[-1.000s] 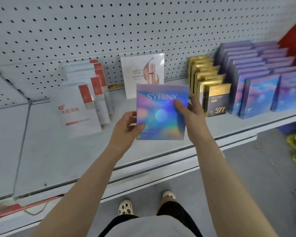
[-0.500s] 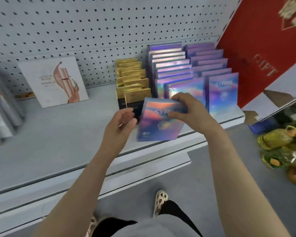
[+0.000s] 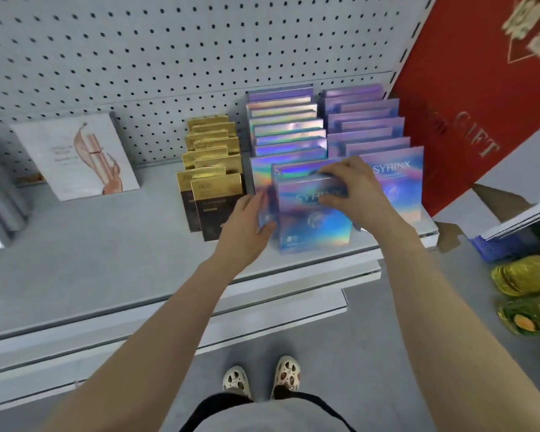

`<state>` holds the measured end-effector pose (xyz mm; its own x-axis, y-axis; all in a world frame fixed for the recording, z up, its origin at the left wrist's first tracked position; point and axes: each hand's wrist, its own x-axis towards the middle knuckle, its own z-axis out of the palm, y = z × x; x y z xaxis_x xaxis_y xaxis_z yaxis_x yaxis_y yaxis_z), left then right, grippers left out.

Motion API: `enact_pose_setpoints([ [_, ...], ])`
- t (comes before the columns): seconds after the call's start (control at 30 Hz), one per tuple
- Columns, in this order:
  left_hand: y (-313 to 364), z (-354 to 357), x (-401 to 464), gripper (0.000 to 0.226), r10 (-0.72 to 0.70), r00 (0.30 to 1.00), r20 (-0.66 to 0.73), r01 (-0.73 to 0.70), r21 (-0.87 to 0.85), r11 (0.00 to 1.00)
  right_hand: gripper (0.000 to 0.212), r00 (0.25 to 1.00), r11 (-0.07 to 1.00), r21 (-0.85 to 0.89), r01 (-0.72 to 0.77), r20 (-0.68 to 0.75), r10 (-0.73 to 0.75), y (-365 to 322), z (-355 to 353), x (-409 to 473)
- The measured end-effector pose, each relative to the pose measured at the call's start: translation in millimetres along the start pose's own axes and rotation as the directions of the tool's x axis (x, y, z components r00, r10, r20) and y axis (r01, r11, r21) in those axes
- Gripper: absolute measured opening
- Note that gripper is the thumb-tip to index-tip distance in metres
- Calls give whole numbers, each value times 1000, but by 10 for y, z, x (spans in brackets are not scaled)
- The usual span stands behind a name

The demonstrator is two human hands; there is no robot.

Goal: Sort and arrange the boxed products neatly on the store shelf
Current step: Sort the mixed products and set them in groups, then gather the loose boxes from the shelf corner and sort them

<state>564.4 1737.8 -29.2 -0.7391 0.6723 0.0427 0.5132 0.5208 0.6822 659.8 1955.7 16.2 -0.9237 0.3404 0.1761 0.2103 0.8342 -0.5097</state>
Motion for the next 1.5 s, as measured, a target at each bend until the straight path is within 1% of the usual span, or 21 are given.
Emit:
enact_pose_setpoints([
  [0.13, 19, 55, 22, 63, -5, 1000, -29, 5, 18, 1000, 49, 996, 991, -113, 66, -58, -73, 29, 71, 72],
  [0.23, 25, 82, 17, 60, -14, 999, -51, 15, 13, 1000, 49, 990, 988, -104, 110, -79, -119, 34, 89, 71],
  [0.37, 26, 85, 0, 45, -46, 995, -92, 44, -18, 999, 46, 981, 984, -66, 163, -99, -169, -28, 190, 56],
  [0.43, 28, 79, -2, 44, -68, 992, -107, 65, -32, 997, 44, 980, 986, -48, 160, -113, -165, -40, 244, 51],
  [0.63, 21, 89, -16, 52, -103, 988, -117, 99, -42, 994, 44, 967, 978, -136, 156, -181, -179, -12, 341, 23],
  [0.83, 24, 86, -44, 54, -115, 986, -121, 109, -52, 993, 47, 976, 976, -174, 133, -147, -160, -43, 323, 3],
  [1.0, 1, 86, -117, 56, -119, 979, -164, 110, -63, 992, 53, 967, 978, -165, 130, -196, -162, -98, 281, -44],
  [1.17, -46, 40, -228, 54, -112, 971, -209, 93, -99, 991, 47, 962, 971, -183, 154, -198, -190, -203, 296, -63],
  [1.27, -94, -48, -359, 46, -117, 950, -289, 85, -122, 989, 40, 953, 971, -156, 182, -214, -213, -340, 342, -81],
  [1.33, -170, -132, -492, 38, -129, 930, -345, 82, -149, 986, 38, 953, 970, -133, 204, -201, -228, -476, 415, -102],
  [1.4, -290, -236, -670, 31, -165, 905, -392, 98, -185, 978, 33, 953, 968, -124, 218, -186, -239, -645, 534, -147],
  [1.5, -530, -430, -1015, 25, -271, 850, -452, 163, -264, 951, 28, 952, 968, -75, 241, -176, -251, -970, 789, -243],
])
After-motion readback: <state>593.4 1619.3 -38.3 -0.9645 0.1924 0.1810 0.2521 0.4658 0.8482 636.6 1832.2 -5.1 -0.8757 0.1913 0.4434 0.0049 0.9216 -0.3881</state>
